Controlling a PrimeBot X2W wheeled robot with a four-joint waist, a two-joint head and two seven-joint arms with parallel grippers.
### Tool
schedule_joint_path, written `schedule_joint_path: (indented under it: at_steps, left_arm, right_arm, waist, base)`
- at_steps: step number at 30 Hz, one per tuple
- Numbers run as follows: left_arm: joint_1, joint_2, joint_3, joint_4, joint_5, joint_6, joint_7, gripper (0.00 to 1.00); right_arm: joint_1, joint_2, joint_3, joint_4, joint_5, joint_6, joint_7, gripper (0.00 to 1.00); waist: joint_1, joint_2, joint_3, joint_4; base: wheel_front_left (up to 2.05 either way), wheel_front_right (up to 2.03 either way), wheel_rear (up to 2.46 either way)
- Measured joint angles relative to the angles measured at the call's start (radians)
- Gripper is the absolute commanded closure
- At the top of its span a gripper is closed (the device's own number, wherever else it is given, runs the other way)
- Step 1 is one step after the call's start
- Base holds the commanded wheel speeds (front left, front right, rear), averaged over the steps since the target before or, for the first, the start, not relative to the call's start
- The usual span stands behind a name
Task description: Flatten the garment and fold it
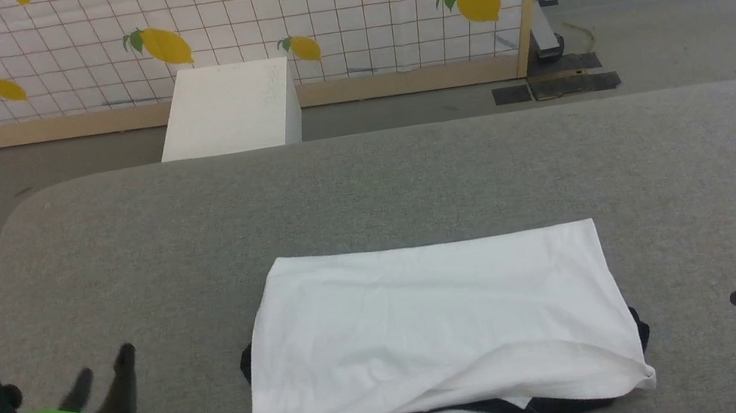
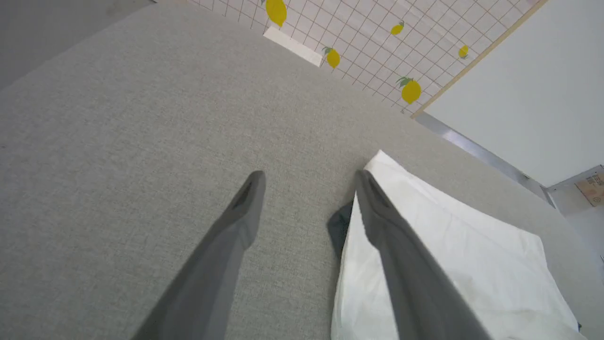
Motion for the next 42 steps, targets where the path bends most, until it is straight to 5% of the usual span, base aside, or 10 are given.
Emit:
schedule_joint_path:
  at_steps: [9, 19, 29, 41, 42]
  left_arm:
    - [-0.134, 0.011, 0.002, -0.031, 0.331, -0.058, -0.389, 0.0]
    - [-0.189, -0.14, 0.115, -0.119, 0.612, -0.155, -0.406, 0.0]
    - [-0.178, -0.257, 0.2, -0.078, 0.675, -0.239, -0.406, 0.0]
    - [-0.176, -0.3, 0.235, -0.045, 0.708, -0.276, -0.406, 0.0]
    - [-0.176, -0.301, 0.236, -0.044, 0.709, -0.276, -0.406, 0.0]
  right_arm:
    - [-0.184, -0.044, 0.091, 0.104, -0.021, 0.0, 0.026, 0.0]
    - [-0.258, -0.077, 0.218, 0.218, -0.011, 0.0, 0.06, 0.0]
    - [-0.288, -0.056, 0.324, 0.29, 0.016, 0.0, 0.025, 0.0]
    - [-0.362, -0.067, 0.445, 0.367, 0.05, 0.0, -0.012, 0.0]
    - [-0.364, -0.07, 0.449, 0.373, 0.05, 0.0, -0.012, 0.75]
  waist:
    - [0.0, 0.0, 0.09, 0.006]
    - [0.0001, 0.0, 0.211, 0.031]
    - [0.0001, 0.0, 0.267, 0.054]
    - [0.0001, 0.0, 0.275, 0.063]
    - [0.0001, 0.0, 0.274, 0.063]
  base:
    - [0.0, 0.0, 0.0]
    - [0.0, 0.0, 0.0]
    - [0.0, 0.0, 0.0]
    - [0.0, 0.0, 0.0]
    - [0.0, 0.0, 0.0]
